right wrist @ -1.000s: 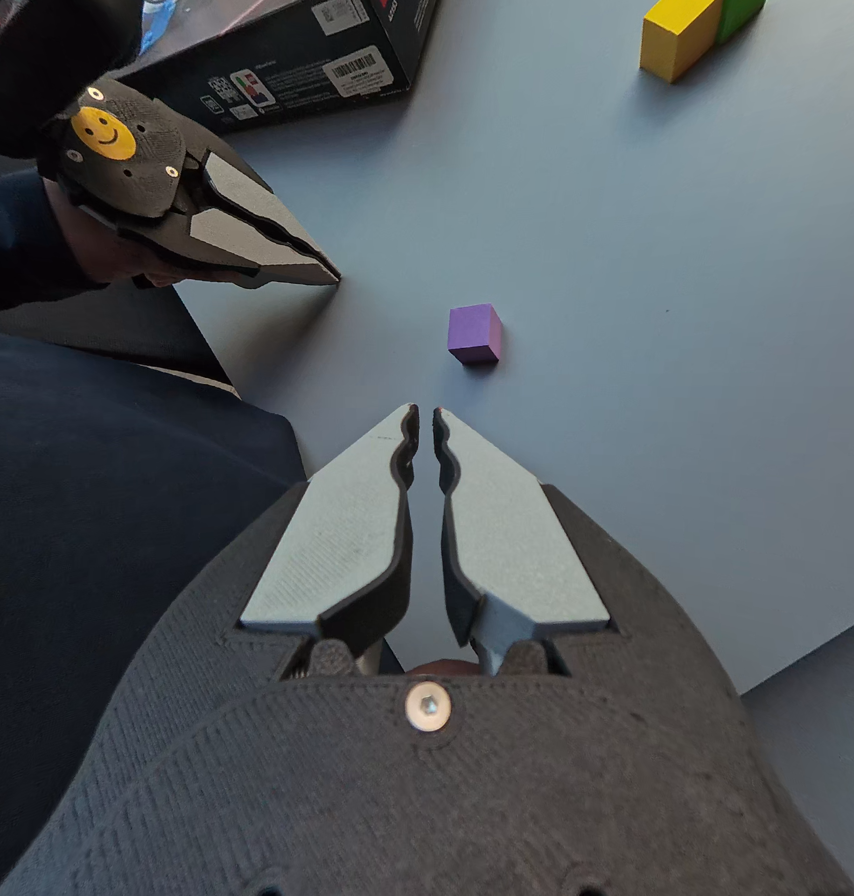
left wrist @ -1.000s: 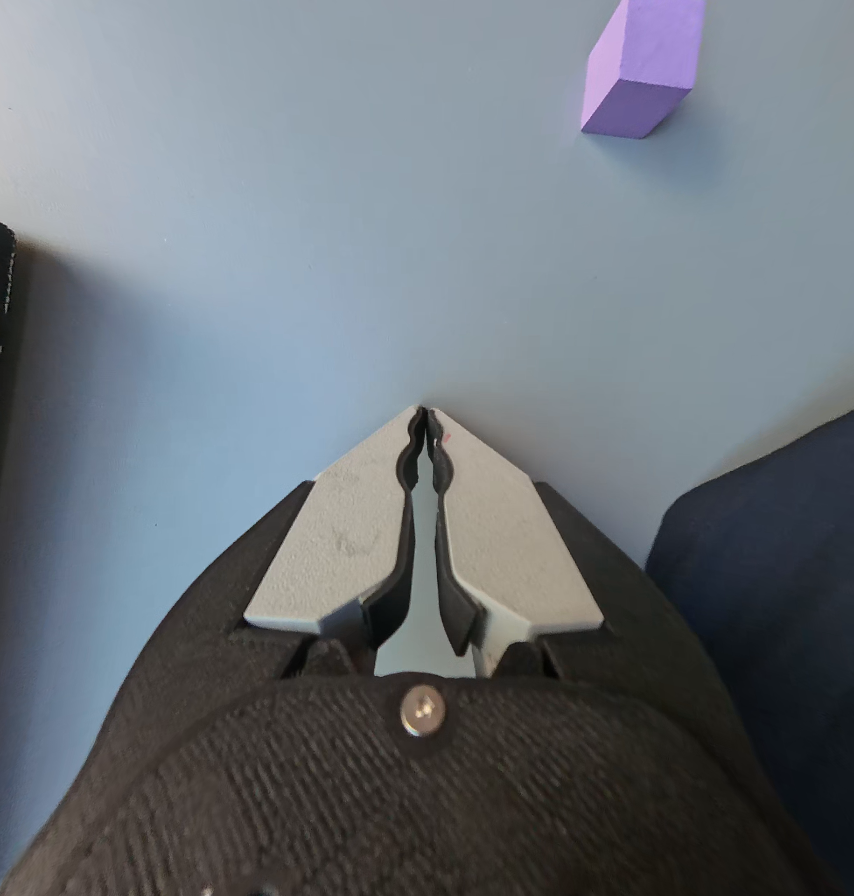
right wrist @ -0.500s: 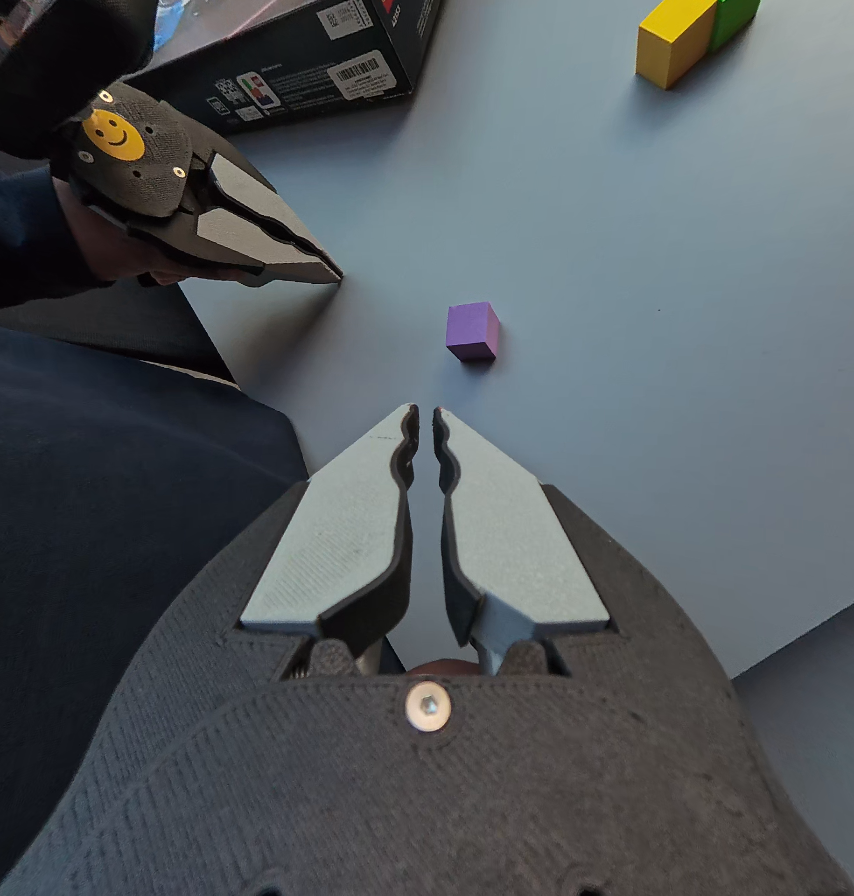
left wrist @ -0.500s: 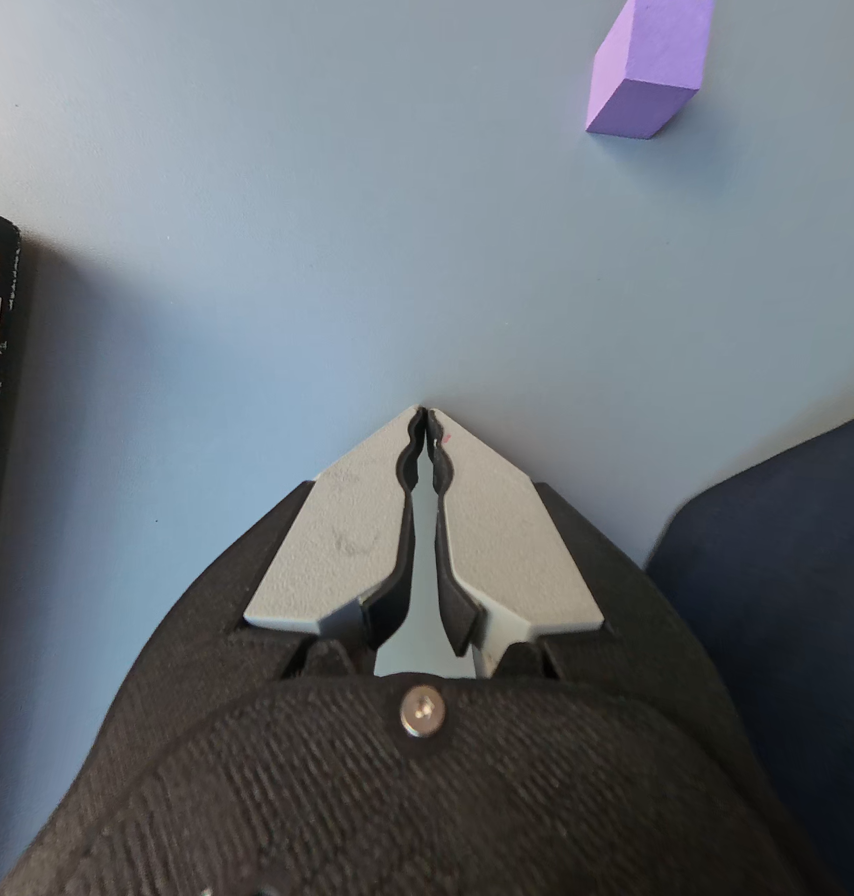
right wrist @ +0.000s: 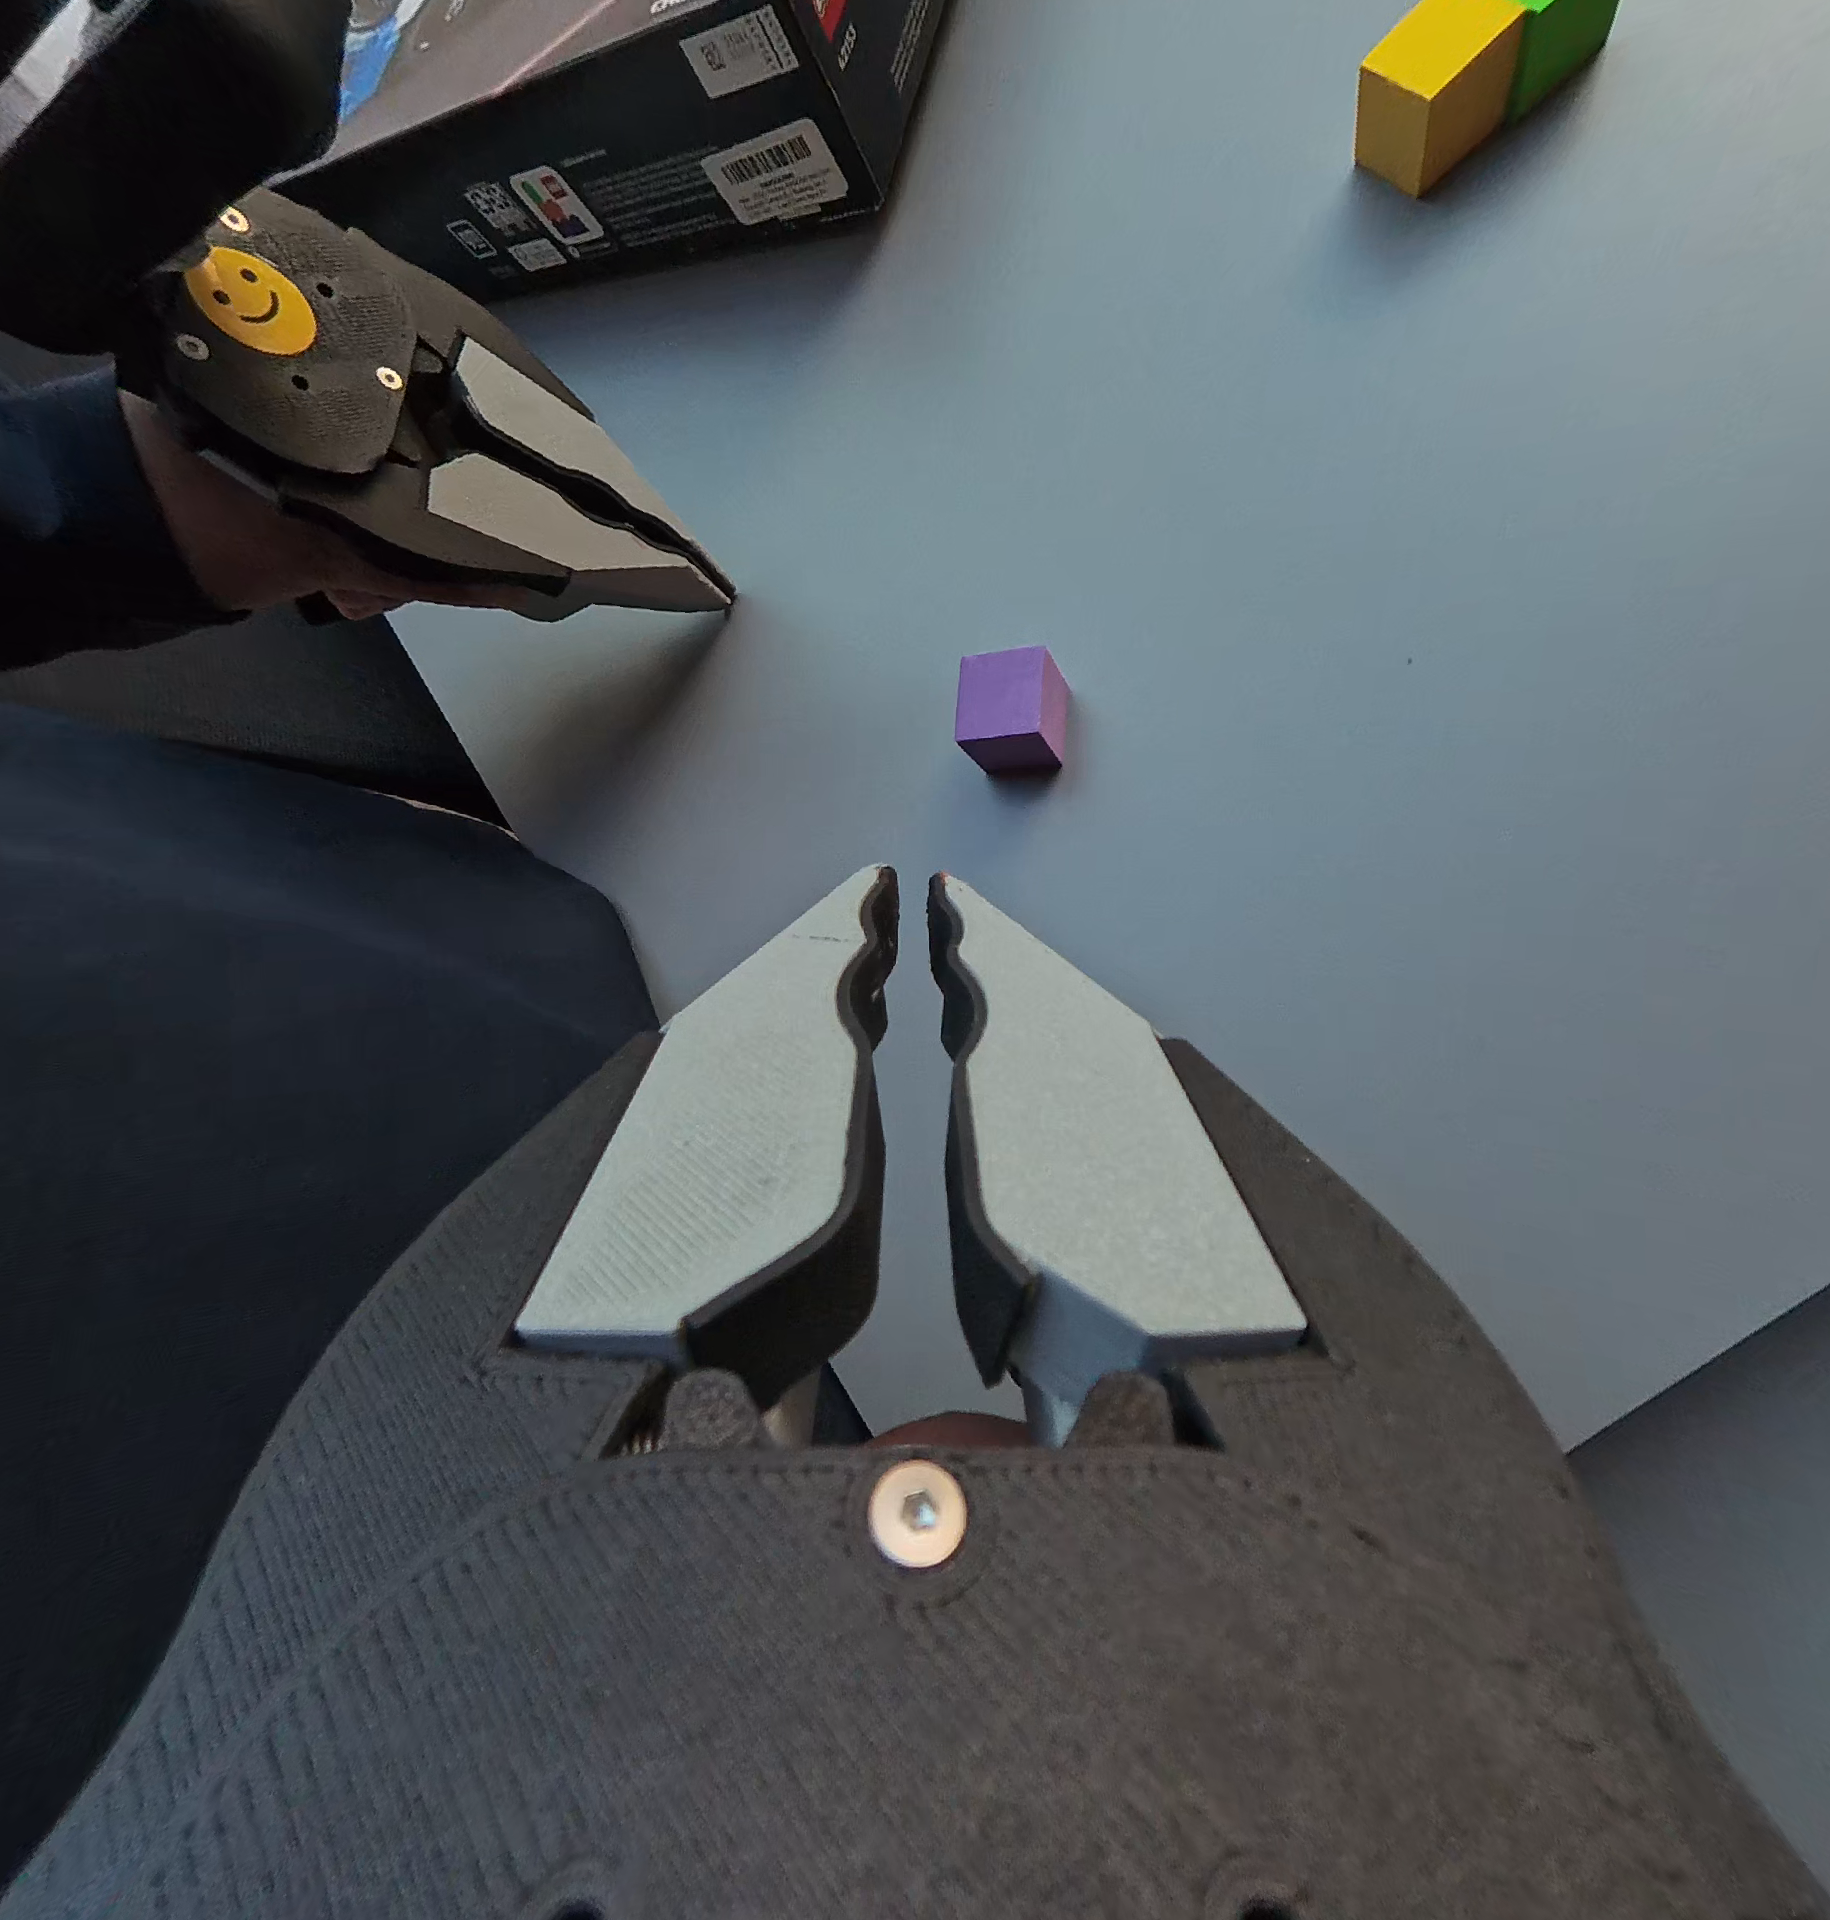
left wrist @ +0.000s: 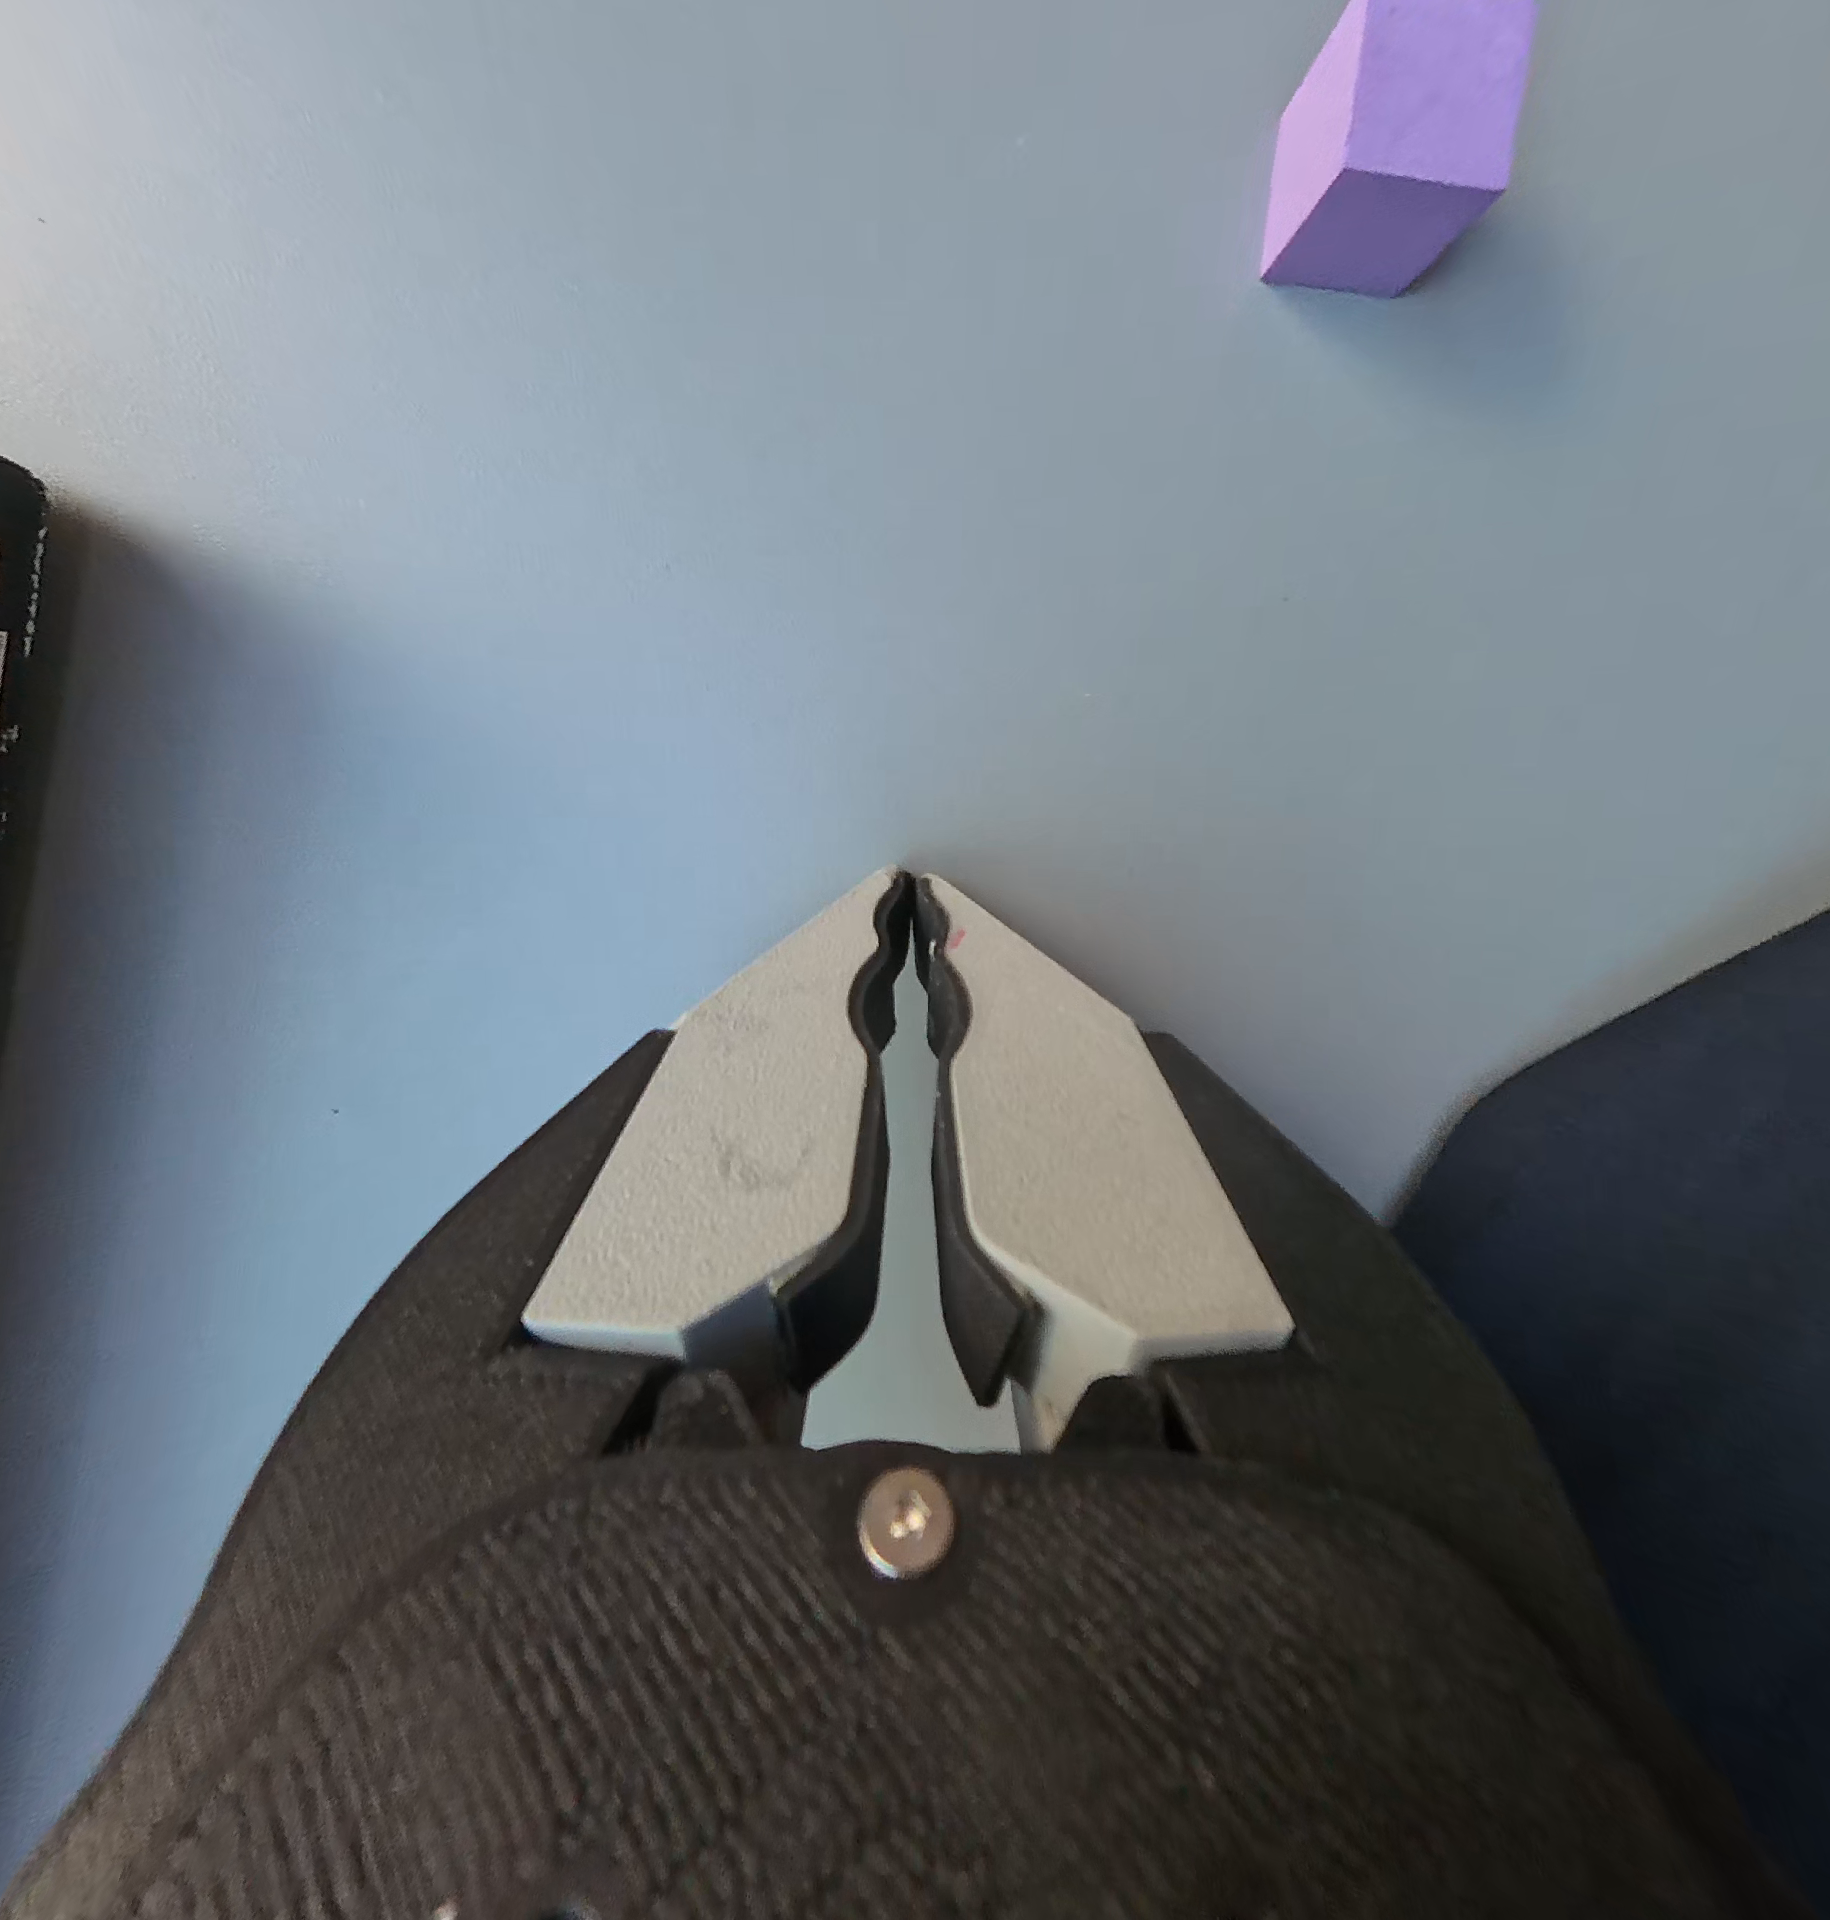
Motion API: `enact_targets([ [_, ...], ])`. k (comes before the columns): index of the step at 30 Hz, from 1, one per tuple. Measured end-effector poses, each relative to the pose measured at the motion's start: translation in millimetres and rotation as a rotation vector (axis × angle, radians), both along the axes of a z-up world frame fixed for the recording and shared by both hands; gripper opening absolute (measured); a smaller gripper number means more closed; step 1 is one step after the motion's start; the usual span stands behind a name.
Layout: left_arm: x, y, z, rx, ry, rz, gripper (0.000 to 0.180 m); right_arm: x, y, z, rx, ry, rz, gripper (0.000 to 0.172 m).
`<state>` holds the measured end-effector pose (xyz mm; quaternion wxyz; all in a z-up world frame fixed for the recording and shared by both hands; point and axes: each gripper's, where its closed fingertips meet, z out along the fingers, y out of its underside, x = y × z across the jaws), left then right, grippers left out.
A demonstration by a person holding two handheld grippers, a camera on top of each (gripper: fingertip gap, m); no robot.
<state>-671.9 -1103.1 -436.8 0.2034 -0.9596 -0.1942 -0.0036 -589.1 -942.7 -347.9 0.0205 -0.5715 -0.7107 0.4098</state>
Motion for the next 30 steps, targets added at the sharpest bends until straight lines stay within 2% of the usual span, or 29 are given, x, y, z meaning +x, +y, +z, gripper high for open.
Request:
enact_targets([
  [21, 2, 1, 0, -0.028, 0.007, 0.006, 0.0, 4, 0, 3, 0.004, 0.011, -0.005, 0.003],
  [25, 6, 8, 2, -0.092, -0.074, -0.014, 0.016, 6, 5, 4, 0.002, 0.015, -0.024, 0.003],
  [27, -2, 18, 3, -0.108, -0.082, 0.012, 0.04, 8, 8, 3, 0.001, 0.012, -0.034, 0.003],
  [30, -18, 43, 10, -0.084, -0.066, 0.03, 0.055, 13, 13, 2, -0.003, 0.01, -0.055, 0.003],
])
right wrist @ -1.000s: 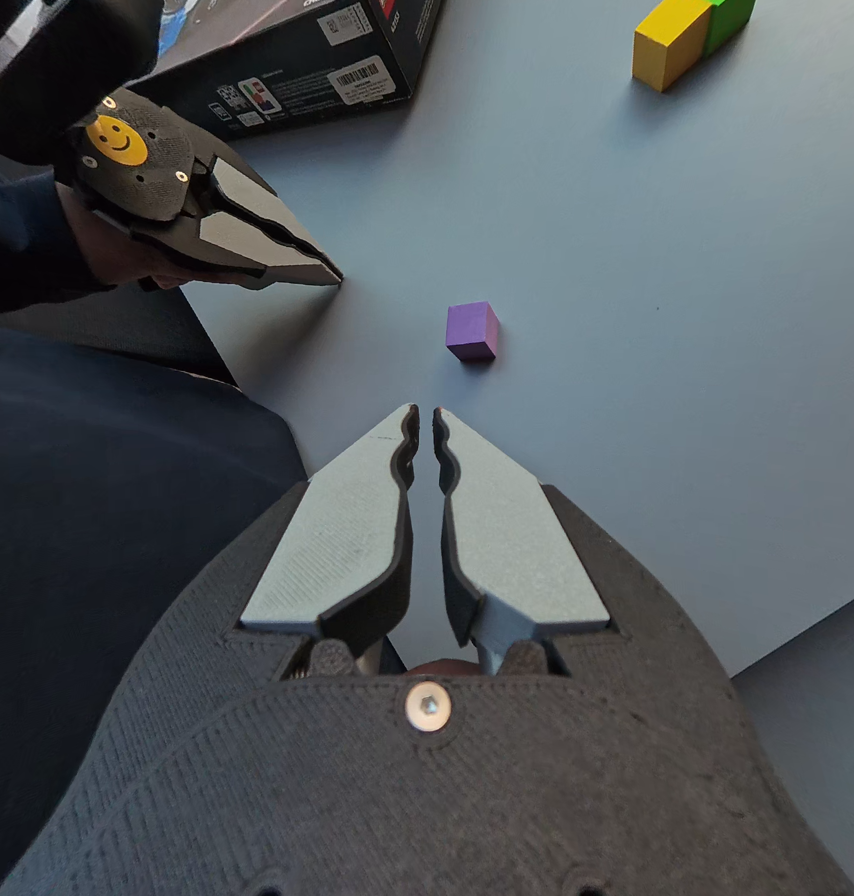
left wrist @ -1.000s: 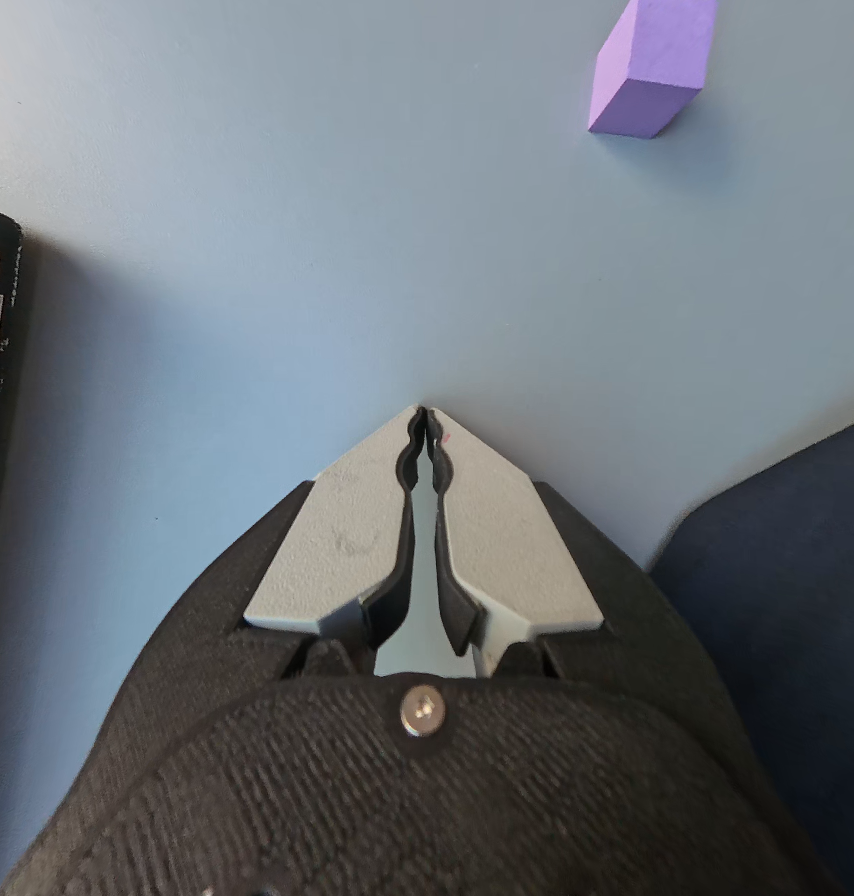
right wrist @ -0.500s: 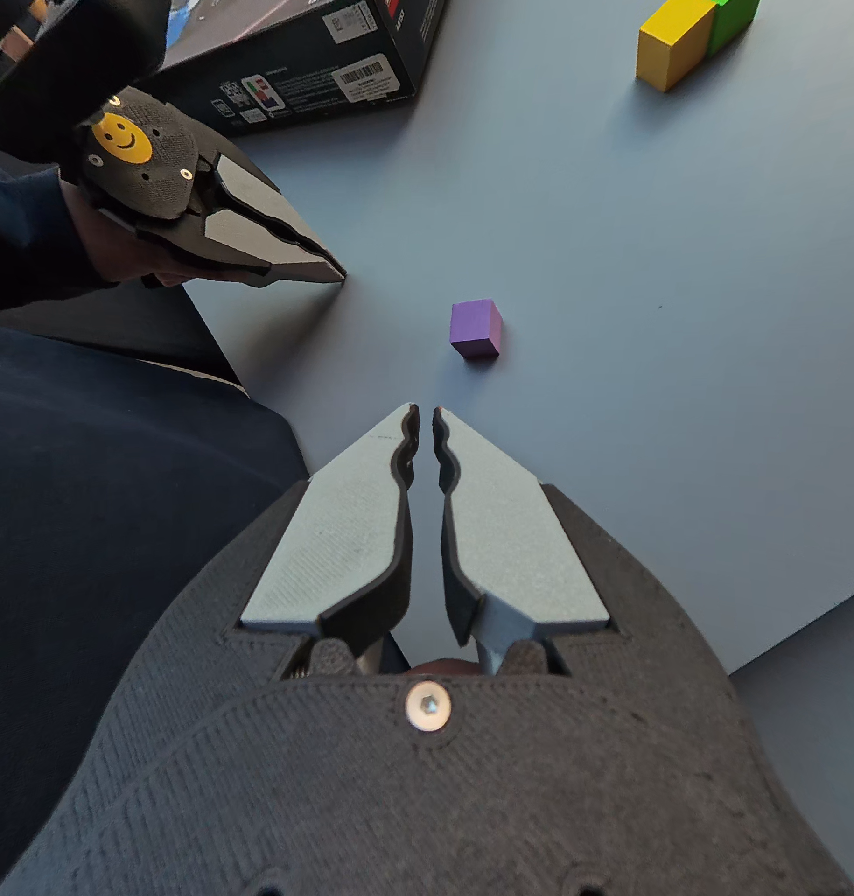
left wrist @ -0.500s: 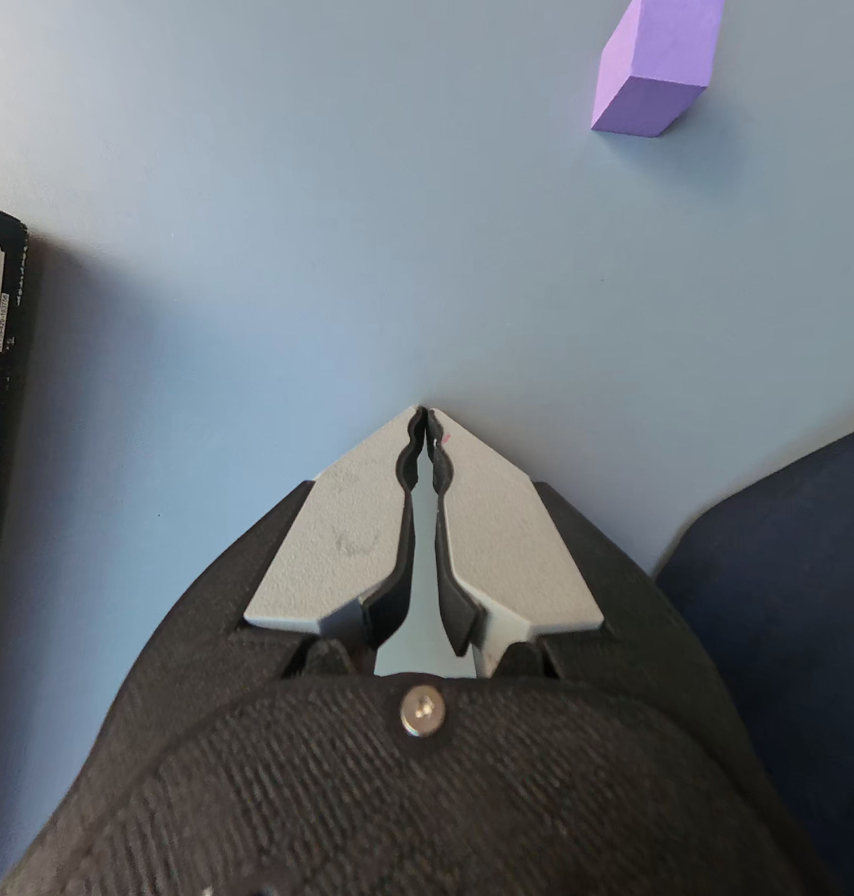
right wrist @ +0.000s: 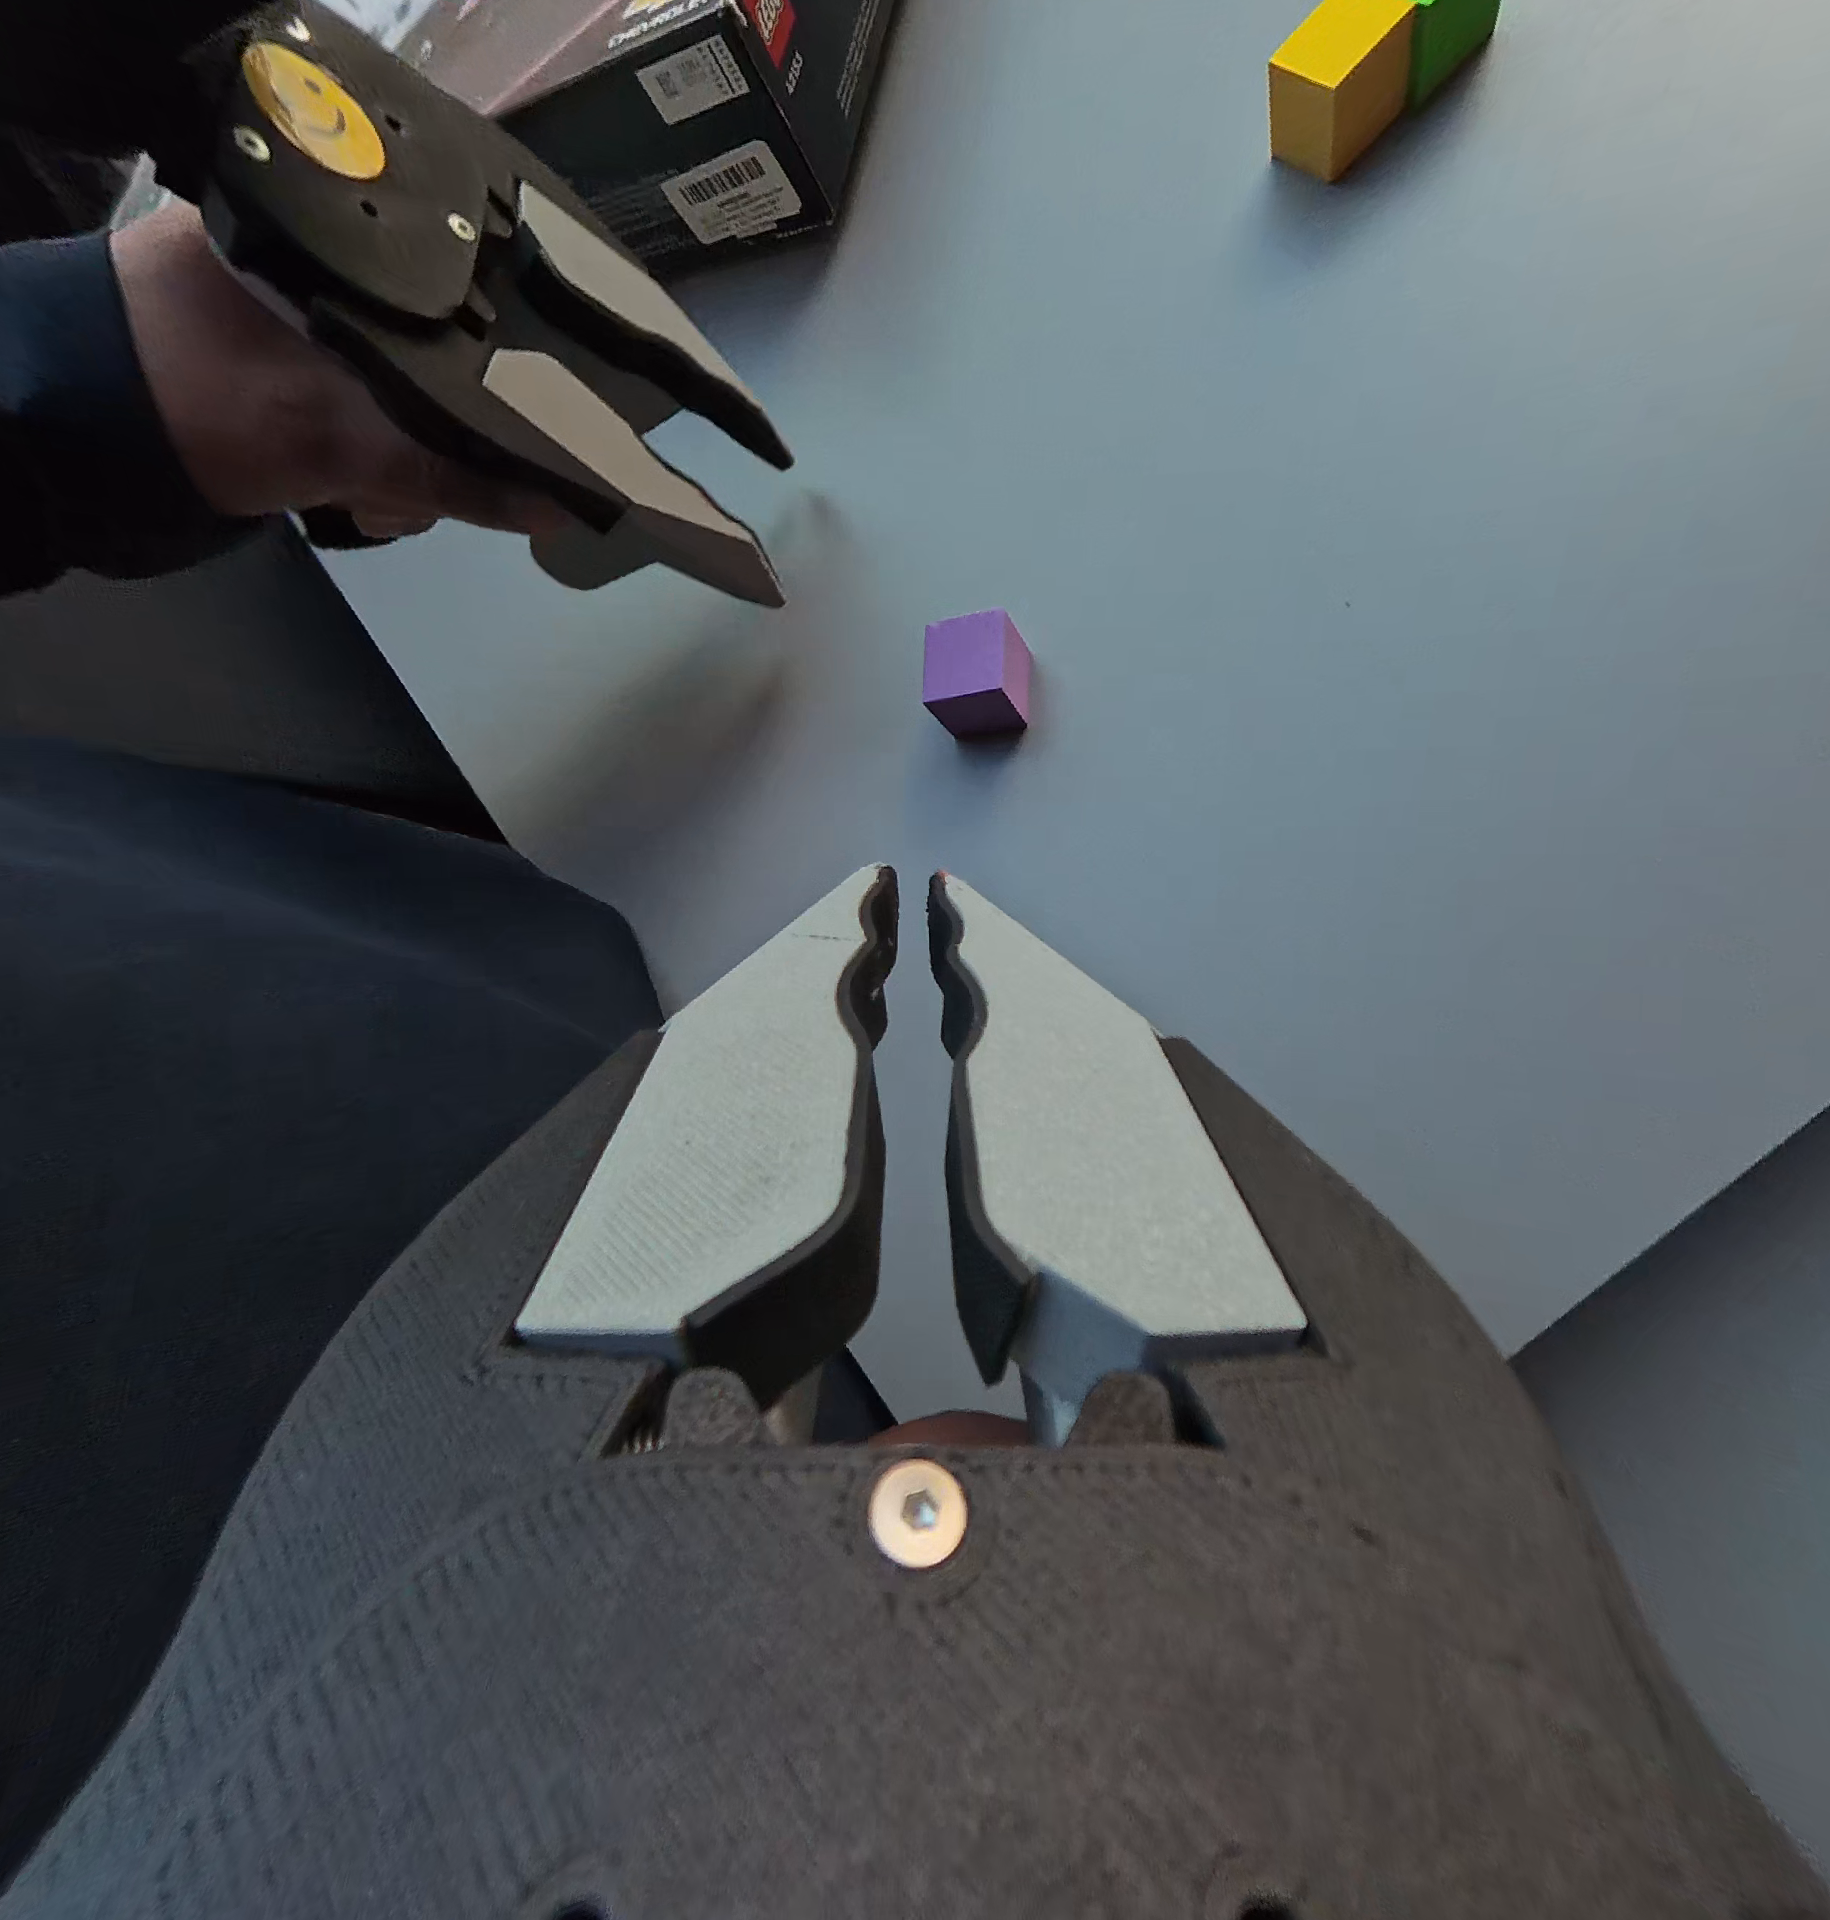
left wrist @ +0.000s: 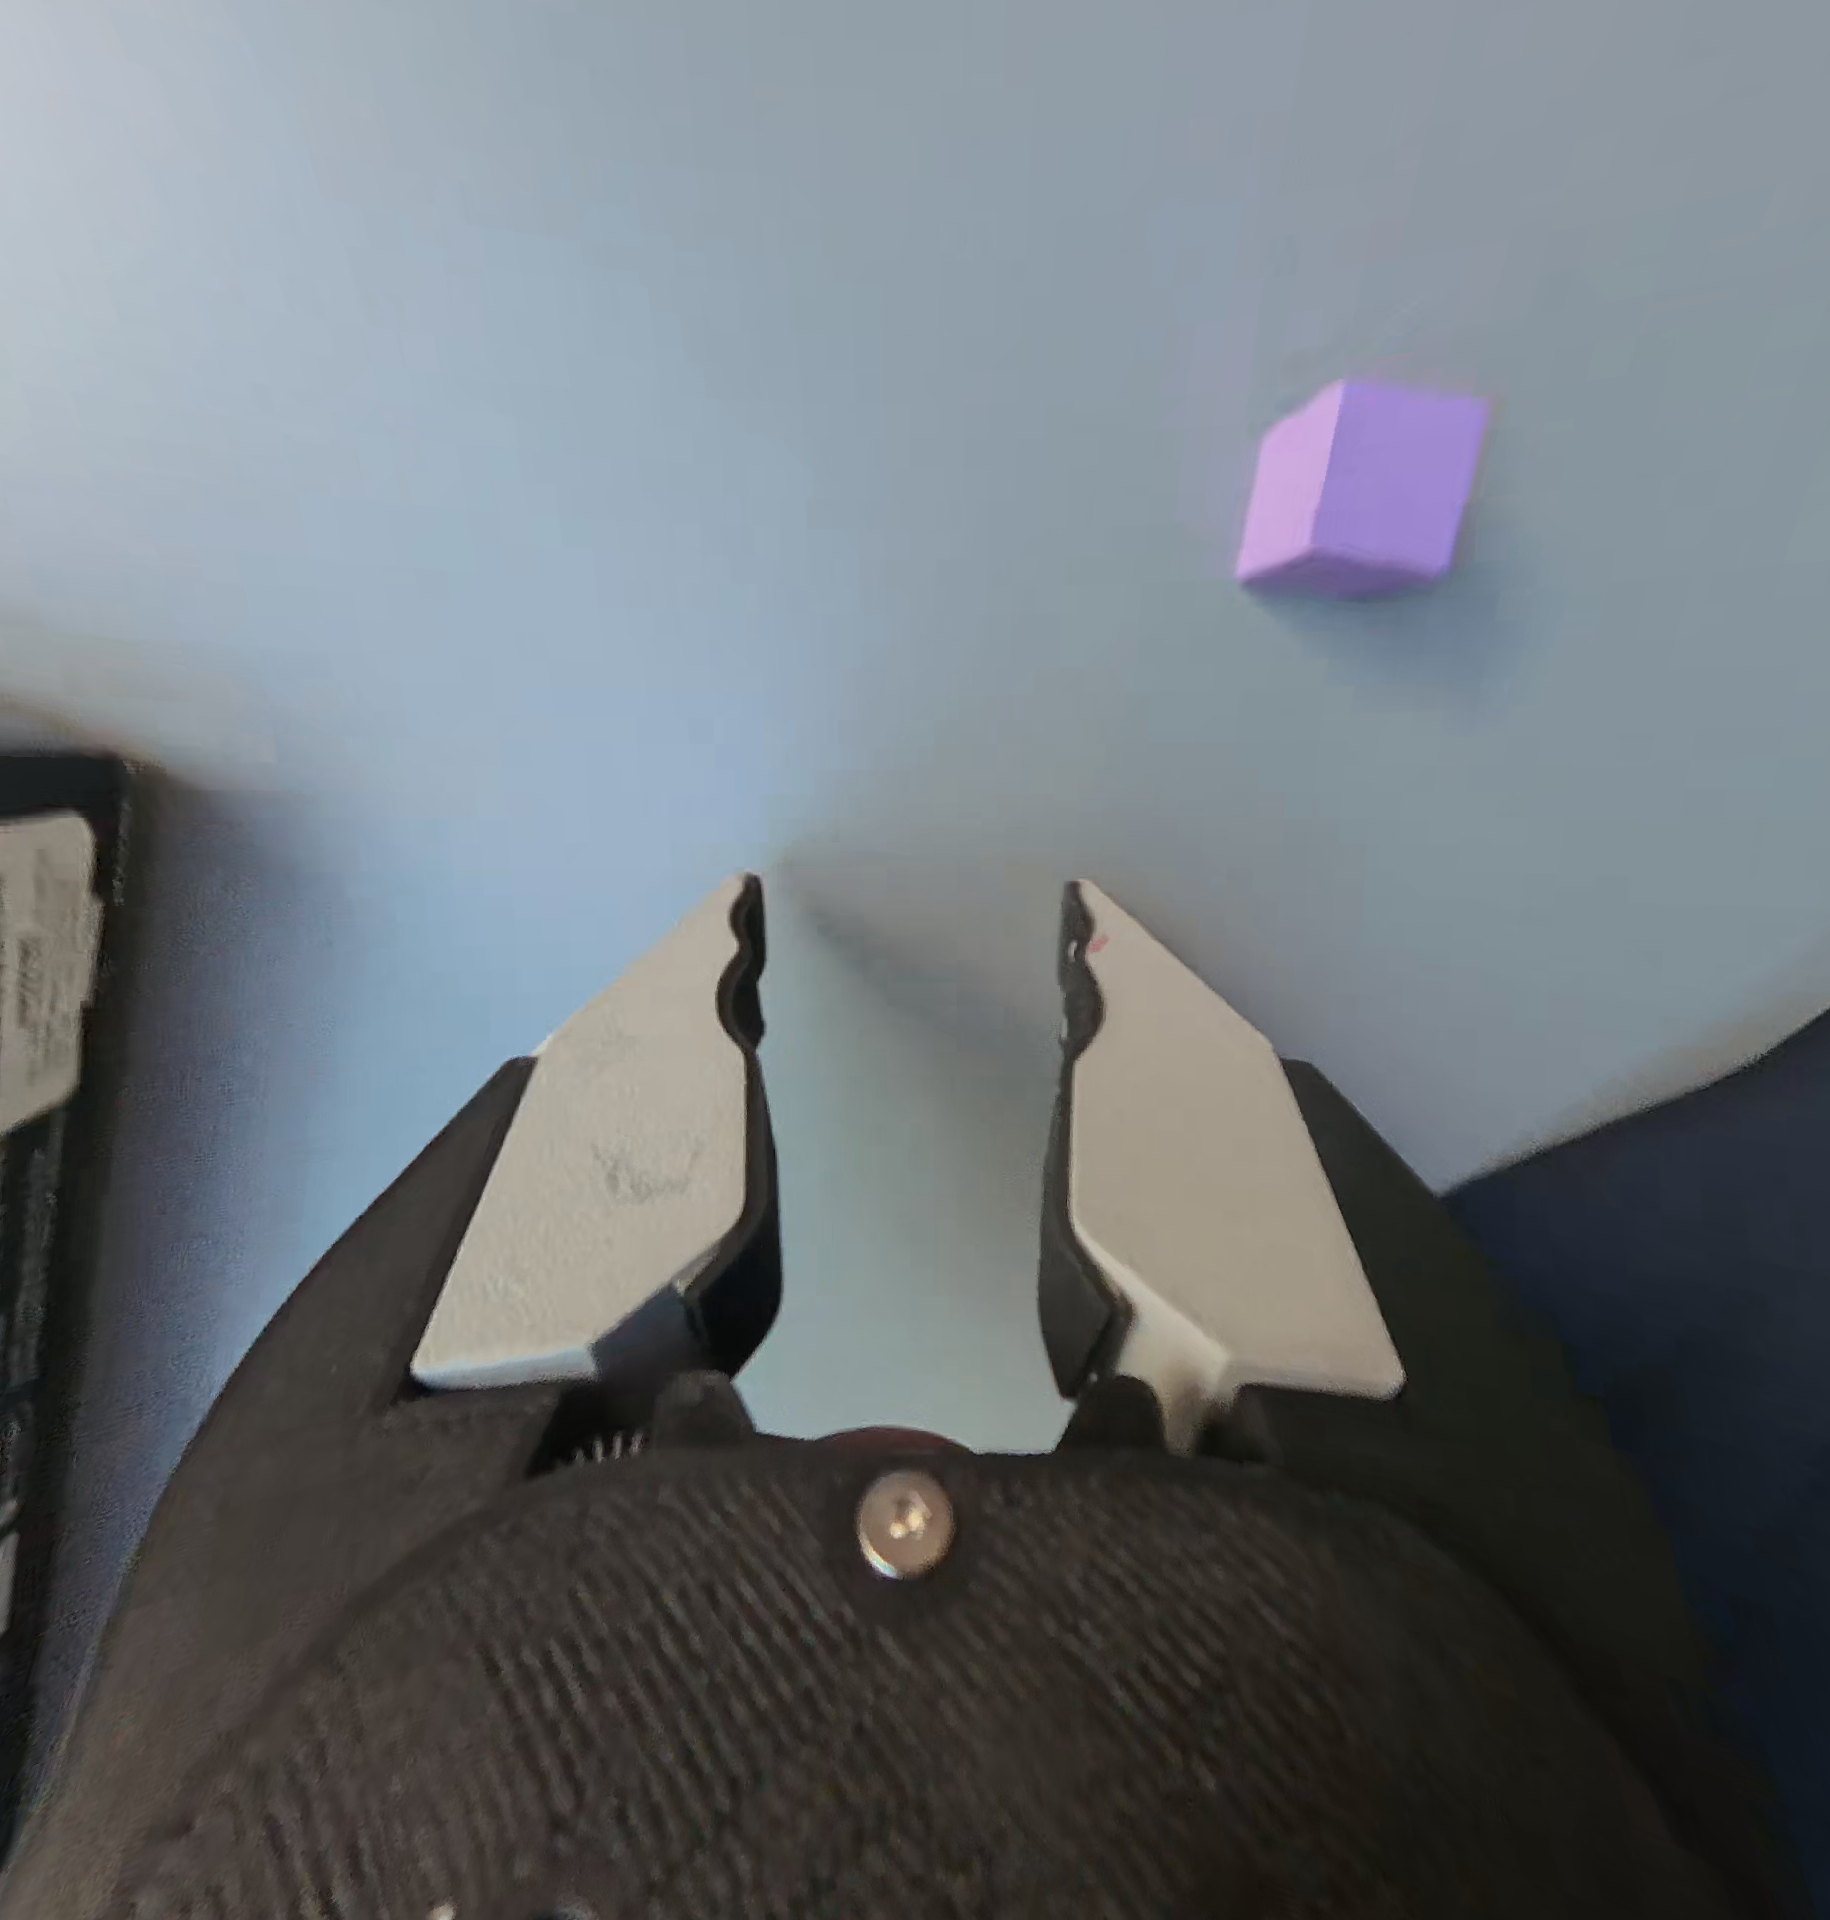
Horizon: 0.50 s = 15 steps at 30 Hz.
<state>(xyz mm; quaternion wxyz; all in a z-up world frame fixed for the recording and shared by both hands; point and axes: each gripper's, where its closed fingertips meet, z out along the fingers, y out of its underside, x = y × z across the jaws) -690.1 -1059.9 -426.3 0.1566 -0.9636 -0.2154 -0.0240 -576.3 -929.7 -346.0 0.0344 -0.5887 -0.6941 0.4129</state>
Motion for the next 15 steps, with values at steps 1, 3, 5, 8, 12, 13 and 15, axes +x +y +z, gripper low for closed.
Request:
enact_targets([
  [1, -6, 9, 3, 0.01, 0.012, 0.001, 0.055, 2, 2, 0, 0.0, 0.0, -0.008, 0.003],
  [3, -19, 24, 7, 0.027, 0.046, 0.003, 0.053, 6, 7, -1, -0.002, -0.001, -0.026, 0.003],
  [5, -27, 33, 6, 0.021, 0.051, 0.0, 0.051, 10, 12, -2, -0.005, -0.005, -0.045, 0.003],
  [8, -27, 37, -4, -0.014, 0.023, -0.009, 0.051, 18, 20, -4, -0.009, -0.012, -0.077, 0.003],
  [12, -15, 41, -2, 0.011, 0.014, -0.024, 0.049, 25, 28, -8, -0.019, -0.021, -0.105, 0.003],
  [13, -9, 39, -2, 0.015, -0.001, -0.025, 0.049, 26, 29, -9, -0.023, -0.027, -0.107, 0.003],
  [15, 2, 33, -4, 0.011, -0.026, -0.028, 0.049, 27, 27, -13, -0.027, -0.039, -0.097, 0.003],
])
